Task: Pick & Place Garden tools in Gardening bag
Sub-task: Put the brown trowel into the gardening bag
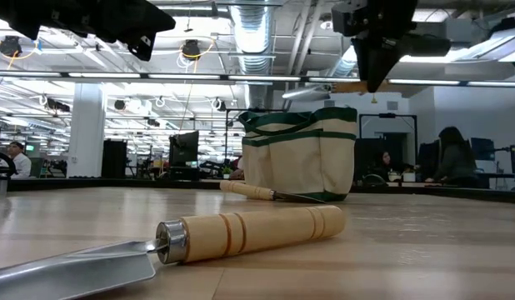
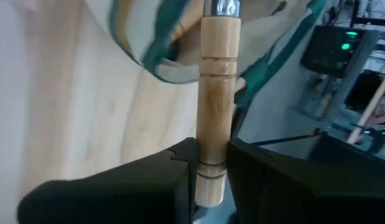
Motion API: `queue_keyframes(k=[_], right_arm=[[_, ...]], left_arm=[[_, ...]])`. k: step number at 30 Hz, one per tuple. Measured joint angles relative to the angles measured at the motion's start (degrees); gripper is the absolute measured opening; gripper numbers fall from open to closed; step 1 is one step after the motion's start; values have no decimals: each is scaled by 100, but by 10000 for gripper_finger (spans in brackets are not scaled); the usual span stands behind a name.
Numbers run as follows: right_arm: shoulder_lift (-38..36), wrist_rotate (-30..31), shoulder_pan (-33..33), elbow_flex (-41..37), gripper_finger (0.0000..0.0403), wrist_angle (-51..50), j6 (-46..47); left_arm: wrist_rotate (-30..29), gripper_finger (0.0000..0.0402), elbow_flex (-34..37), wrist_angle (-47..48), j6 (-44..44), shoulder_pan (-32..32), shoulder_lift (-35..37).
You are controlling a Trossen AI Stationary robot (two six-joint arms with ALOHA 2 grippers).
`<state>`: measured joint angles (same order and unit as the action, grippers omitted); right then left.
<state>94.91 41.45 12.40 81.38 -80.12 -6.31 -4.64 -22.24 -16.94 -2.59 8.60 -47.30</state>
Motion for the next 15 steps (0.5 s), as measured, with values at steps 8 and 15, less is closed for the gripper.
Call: queue_keyframes(k=[8,15], right_arm=[[861,427,-174,9,50,-365,-544],[1575,1126,-240,321,50,-986,-346]], left_arm=[[-2,2,0,-1,-4,0,-1],[-4,2,0,-1,-9,-2,-1]])
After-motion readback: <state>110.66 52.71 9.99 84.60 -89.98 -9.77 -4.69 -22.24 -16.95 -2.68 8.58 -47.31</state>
